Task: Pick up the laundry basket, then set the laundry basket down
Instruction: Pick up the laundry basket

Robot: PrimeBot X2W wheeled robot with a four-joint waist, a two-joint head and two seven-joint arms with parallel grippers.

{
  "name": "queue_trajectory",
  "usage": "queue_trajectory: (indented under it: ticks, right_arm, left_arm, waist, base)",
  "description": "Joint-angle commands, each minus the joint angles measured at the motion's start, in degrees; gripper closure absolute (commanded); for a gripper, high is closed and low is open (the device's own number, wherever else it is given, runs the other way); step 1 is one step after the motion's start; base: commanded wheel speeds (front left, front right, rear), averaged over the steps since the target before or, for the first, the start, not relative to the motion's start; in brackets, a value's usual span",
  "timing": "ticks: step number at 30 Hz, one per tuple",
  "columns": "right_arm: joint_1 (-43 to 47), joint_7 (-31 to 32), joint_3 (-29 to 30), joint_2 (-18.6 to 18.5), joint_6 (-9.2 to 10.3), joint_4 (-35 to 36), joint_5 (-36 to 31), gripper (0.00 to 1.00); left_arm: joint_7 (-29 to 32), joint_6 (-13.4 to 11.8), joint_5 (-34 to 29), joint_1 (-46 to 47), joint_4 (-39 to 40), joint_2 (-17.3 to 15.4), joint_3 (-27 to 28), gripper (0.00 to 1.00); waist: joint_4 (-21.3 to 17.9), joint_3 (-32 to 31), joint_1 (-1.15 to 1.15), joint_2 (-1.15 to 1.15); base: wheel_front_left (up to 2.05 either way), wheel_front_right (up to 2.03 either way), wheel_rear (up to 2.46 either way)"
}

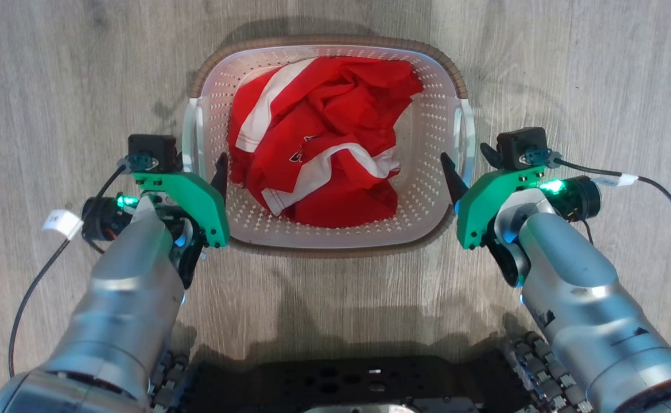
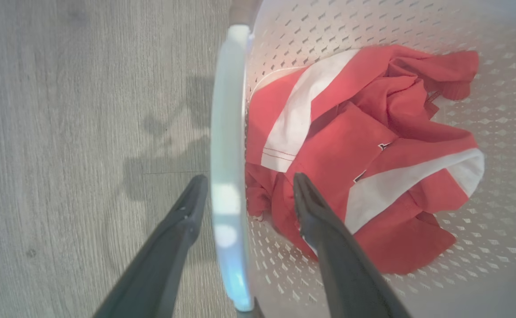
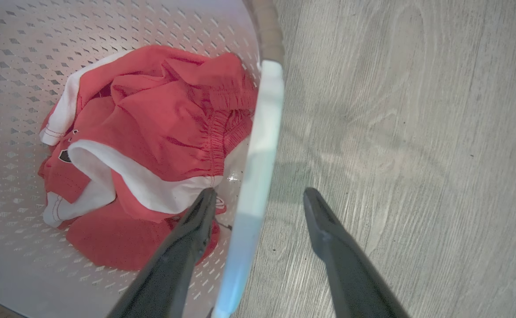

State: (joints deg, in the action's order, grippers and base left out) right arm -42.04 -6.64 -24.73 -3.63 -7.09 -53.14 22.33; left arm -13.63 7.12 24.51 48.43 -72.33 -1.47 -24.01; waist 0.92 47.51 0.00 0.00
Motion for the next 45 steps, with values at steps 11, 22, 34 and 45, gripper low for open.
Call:
queue_trajectory:
  ticks: [11,22,34,45]
  right_arm:
    - [1.27,-0.09,-2.01,0.75,-0.4,0.3,1.14,1.0]
    - [1.13,0.73,-2.63,0.75,-0.4,-0.16,2.0,1.0]
    - [1.77,6.17,-5.84,0.75,-0.4,0.45,6.81,1.0]
    - [2.38,14.52,-9.97,0.75,-0.4,1.73,13.93,1.0]
  left_arm:
    - [0.4,0.36,5.1,-0.49,0.03,-1.42,-2.98,1.0]
    - [0.39,0.36,8.1,-0.51,0.64,-2.06,-6.89,1.0]
    - [-0.16,0.36,9.68,-1.0,1.15,-3.48,-12.99,1.0]
    - [3.85,0.36,11.3,-3.28,3.77,-5.28,-23.39,1.0]
  waist:
    - [-0.03,0.15,0.0,0.0]
    - [0.18,-0.2,0.0,0.0]
    - [-0.02,-2.99,0.0,0.0]
    - [-0.64,-8.06,0.0,0.0]
  base:
    - [0.0,0.0,0.0]
    - [0.0,0.0,0.0]
    - [0.0,0.0,0.0]
    - [0.0,0.0,0.0]
